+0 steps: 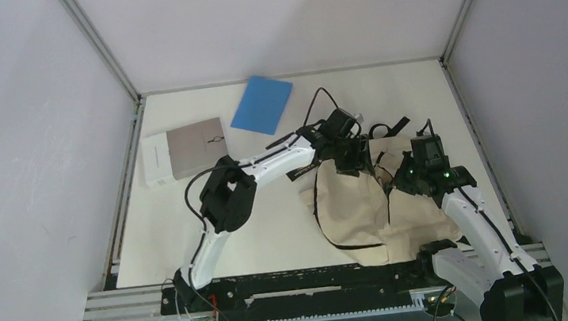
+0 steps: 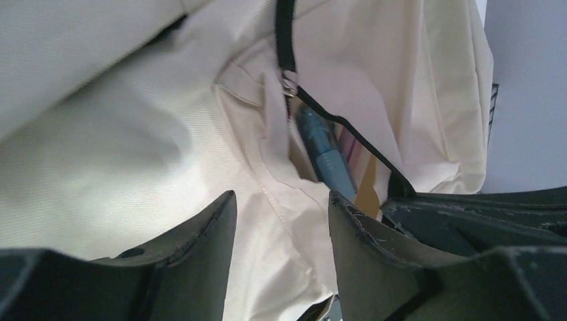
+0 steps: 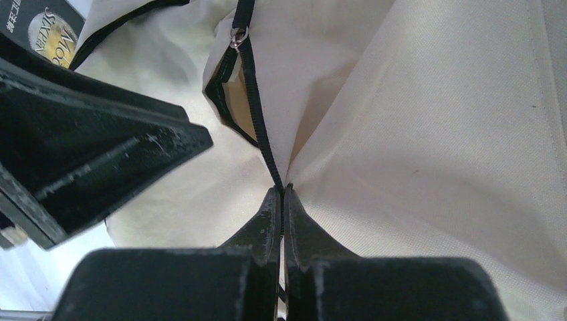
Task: Pack the student bag
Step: Zip the student bag at the center of the board.
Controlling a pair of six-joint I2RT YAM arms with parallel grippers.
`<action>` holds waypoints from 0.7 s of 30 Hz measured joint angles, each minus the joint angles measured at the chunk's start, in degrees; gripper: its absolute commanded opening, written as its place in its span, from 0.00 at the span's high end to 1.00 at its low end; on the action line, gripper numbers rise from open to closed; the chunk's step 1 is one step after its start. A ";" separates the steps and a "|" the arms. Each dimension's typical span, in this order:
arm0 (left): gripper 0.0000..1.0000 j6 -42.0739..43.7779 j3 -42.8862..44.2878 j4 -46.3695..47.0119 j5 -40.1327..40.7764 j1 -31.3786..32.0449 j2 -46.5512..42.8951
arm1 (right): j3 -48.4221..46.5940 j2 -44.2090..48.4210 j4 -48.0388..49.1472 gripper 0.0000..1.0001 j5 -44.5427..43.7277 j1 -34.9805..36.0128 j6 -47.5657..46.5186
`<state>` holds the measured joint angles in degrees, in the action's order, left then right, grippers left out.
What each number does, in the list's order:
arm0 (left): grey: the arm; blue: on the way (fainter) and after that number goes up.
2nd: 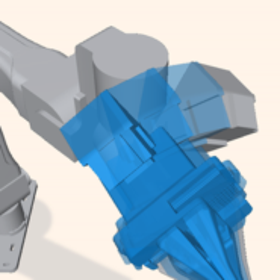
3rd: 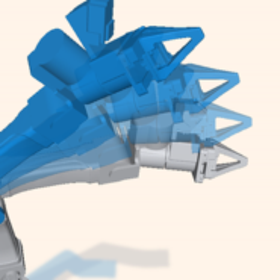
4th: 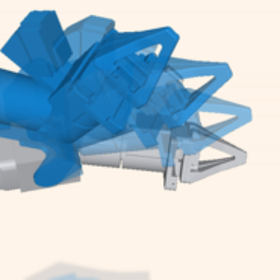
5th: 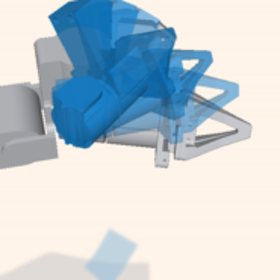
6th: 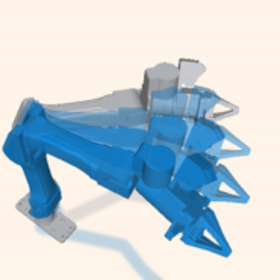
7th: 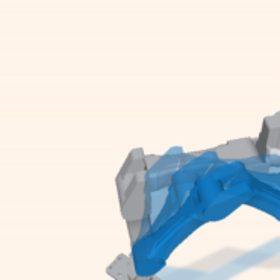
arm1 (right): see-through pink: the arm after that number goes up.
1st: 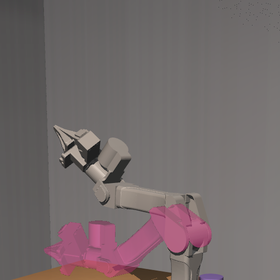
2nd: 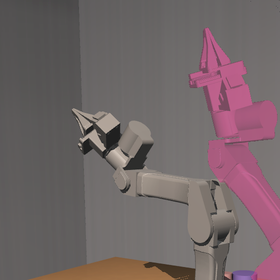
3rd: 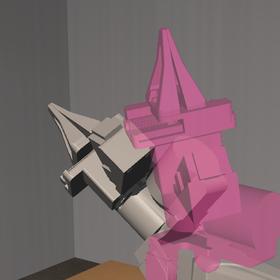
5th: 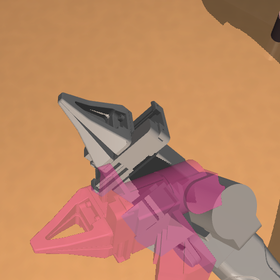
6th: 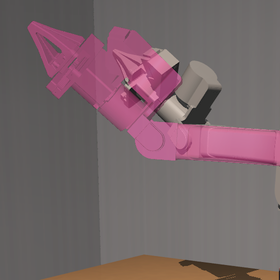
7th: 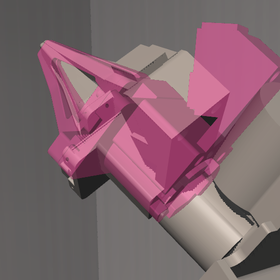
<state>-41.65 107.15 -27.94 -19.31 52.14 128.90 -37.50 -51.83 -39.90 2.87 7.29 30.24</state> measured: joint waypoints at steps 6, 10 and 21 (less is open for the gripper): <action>0.53 -0.90 3.98 -1.86 0.07 2.16 1.27 | 0.00 -0.17 0.28 1.00 0.02 0.00 0.02; 0.58 -1.44 7.50 -3.02 0.28 2.43 3.52 | 0.00 -0.17 0.28 1.00 0.02 0.00 0.04; 0.74 -1.42 10.75 -8.00 2.14 1.79 7.87 | 0.00 0.31 0.26 1.00 0.00 0.00 0.07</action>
<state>-43.07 117.91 -35.94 -17.17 53.93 136.77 -37.50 -51.53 -39.64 2.87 7.29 30.30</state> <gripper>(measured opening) 0.362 0.008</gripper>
